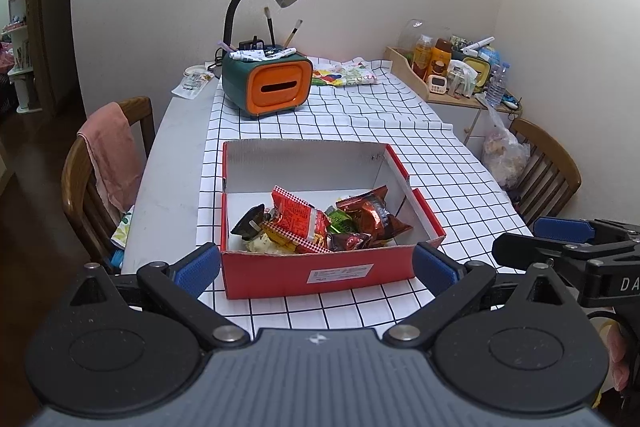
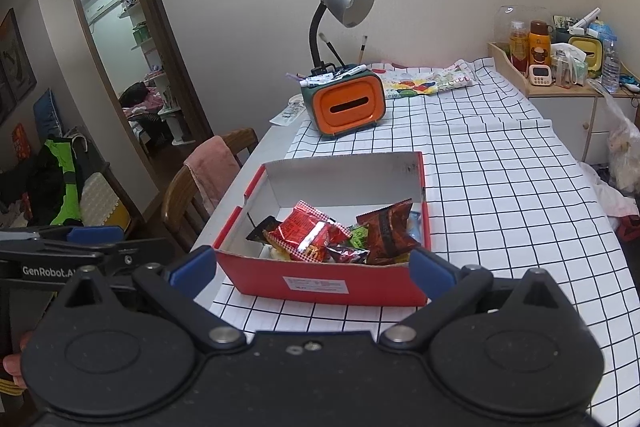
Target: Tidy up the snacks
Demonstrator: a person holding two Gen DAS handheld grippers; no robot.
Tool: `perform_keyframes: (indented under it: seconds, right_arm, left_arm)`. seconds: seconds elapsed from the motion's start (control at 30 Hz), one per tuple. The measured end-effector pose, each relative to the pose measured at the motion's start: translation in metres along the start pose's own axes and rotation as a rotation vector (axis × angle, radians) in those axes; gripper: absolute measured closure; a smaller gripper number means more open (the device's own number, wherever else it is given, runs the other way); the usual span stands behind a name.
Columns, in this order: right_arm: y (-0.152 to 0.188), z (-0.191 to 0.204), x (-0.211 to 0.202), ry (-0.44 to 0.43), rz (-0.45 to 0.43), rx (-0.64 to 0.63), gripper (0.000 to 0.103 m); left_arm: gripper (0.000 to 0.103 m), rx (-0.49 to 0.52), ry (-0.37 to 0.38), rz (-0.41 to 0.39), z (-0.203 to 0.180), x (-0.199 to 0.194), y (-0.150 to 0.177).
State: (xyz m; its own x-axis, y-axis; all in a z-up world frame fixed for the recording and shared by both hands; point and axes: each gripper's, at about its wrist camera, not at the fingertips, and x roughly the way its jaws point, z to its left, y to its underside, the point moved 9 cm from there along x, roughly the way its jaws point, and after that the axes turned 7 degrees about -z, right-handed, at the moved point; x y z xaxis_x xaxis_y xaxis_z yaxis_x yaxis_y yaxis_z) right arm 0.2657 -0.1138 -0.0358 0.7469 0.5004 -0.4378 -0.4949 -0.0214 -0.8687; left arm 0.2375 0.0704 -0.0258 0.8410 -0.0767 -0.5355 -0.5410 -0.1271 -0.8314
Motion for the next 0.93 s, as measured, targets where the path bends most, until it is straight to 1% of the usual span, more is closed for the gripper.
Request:
perform_keyframes:
  seconds: [0.4, 0.6, 0.8, 0.93]
  right_arm:
    - [-0.002, 0.019, 0.000, 0.003, -0.009, -0.020, 0.000]
    - [0.003, 0.022, 0.000, 0.032, -0.003, -0.027, 0.000]
    - [0.007, 0.022, -0.003, 0.056, 0.002, -0.025, 0.000]
    - [0.011, 0.015, -0.004, 0.076, 0.014, -0.017, 0.000]
  left_arm:
    - [0.000, 0.009, 0.018, -0.015, 0.004, -0.007, 0.001]
    - [0.000, 0.016, 0.035, -0.028, 0.006, -0.013, 0.000]
    - [0.000, 0.014, 0.048, -0.020, 0.009, -0.016, 0.004]
    - [0.000, 0.006, 0.052, -0.014, 0.010, -0.015, 0.006]
